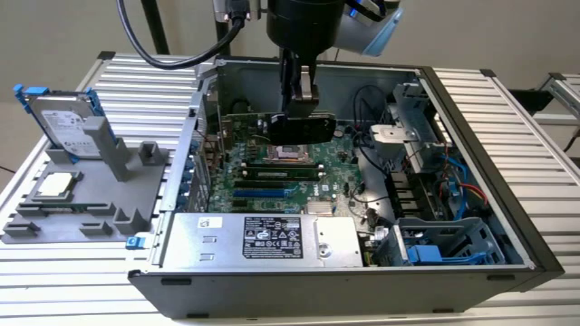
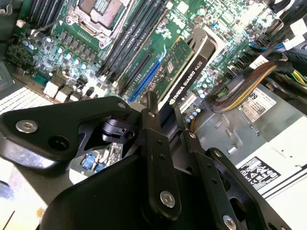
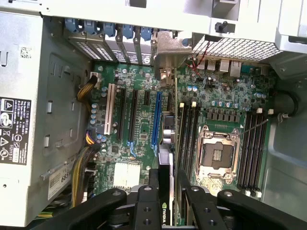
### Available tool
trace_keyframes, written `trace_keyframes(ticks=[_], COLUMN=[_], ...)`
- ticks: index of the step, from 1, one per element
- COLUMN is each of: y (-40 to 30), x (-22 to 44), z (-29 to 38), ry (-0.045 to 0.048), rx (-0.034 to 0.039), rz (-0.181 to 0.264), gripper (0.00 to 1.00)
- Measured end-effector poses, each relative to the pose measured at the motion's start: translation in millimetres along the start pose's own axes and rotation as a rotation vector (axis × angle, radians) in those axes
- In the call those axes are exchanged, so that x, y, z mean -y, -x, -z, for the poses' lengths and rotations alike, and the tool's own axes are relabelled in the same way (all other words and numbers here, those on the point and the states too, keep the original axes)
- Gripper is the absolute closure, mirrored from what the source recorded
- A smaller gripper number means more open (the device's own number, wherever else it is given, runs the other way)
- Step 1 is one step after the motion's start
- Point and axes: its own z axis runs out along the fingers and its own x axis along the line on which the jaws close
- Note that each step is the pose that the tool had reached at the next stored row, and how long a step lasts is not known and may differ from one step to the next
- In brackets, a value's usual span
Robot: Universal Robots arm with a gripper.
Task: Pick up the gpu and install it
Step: 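Insert the gpu into the slot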
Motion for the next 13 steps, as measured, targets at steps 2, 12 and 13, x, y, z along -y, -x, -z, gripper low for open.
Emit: trace_keyframes(ticks=[2, 12, 13], y=[0.0, -0.1, -0.1], x=[0.0, 0.0, 0.0], z=[-0.4, -2.5, -2.7], ry=[-0.0001, -0.0004, -0.0005], rx=[0.0003, 0.0019, 0.0022], rz=[0.000, 0.000, 0.000], gripper=[1.00, 1.00, 1.00])
